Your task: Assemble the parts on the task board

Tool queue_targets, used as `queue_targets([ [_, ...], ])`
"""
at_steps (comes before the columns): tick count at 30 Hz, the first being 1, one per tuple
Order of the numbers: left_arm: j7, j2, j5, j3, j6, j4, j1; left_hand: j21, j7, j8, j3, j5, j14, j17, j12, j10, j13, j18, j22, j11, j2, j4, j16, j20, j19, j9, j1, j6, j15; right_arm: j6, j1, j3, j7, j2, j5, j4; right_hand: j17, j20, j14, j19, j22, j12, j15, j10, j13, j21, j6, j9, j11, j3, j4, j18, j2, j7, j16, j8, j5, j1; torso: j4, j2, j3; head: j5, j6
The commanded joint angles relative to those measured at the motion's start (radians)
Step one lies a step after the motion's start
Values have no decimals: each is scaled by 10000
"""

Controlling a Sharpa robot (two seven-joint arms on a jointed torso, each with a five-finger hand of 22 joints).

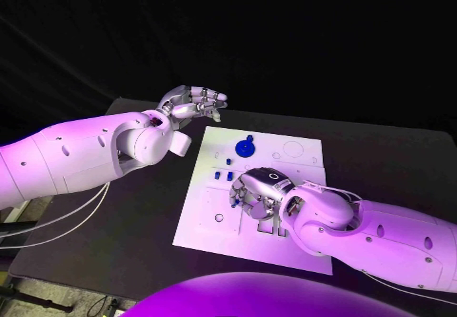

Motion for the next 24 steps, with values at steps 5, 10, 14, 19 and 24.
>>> queue_targets([
  [5, 33, 13, -84, 5, 167, 17, 7, -30, 107, -44, -75, 25, -6, -9, -40, -94, 7, 105, -9, 2, -7, 2, -40, 61, 2, -17, -69, -73, 32, 521, -10, -11, -111, 55, -131, -33, -13, 17, 351, -64, 1045, 21, 12, 552, 18, -60, -20, 13, -509, -60, -8, -69, 13, 69, -21, 10, -50, -116, 2, 0, -5, -4, -22],
  [10, 19, 10, -97, 5, 166, 17, 7, -30, 107, -44, -75, 25, -6, -9, -40, -94, 7, 105, -9, 2, -7, 2, -40, 61, 2, -17, -69, -73, 32, 870, -10, -30, -176, 130, -184, -43, -40, 20, 345, -87, 1026, 9, 16, 544, 21, -109, -32, 18, -505, -67, -11, -59, 20, 75, -35, 4, -53, -133, 2, -1, -8, -4, -37],
  [14, 14, 10, -101, 5, 164, 16, 7, -60, 111, -50, -81, 25, -10, -16, -40, -115, 10, 108, -28, 7, -5, -1, -46, 69, 10, -20, -73, -89, 37, 988, -10, -45, -241, 185, -248, -49, -55, 24, 341, -100, 1016, -5, 20, 532, 23, -137, -46, 24, -499, -79, -17, -54, 28, 81, -43, -4, -57, -152, 3, -2, -9, -7, -46],
  [19, 7, 10, -105, 4, 161, 15, 7, -60, 111, -50, -81, 25, -10, -16, -40, -115, 10, 108, -28, 7, -5, -1, -46, 69, 10, -20, -73, -89, 37, 1015, -10, -58, -281, 253, -228, -88, -95, 94, 331, -174, 952, -222, 114, 235, 24, -327, -360, 43, -389, -222, -74, -30, 114, 197, -57, -170, 10, -312, -1, -7, -9, -20, -44],
  [24, -5, 11, -107, 4, 167, 14, 7, -60, 111, -50, -81, 25, -10, -16, -40, -115, 10, 108, -28, 7, -5, -1, -46, 69, 10, -20, -73, -89, 37, 916, -10, -69, -254, 303, -140, -124, -203, 227, 297, -284, 831, -441, 246, -108, -5, -631, -955, -37, -248, -808, 85, 12, -150, 298, -98, -548, 309, -827, 1, 0, -7, -25, -34],
])
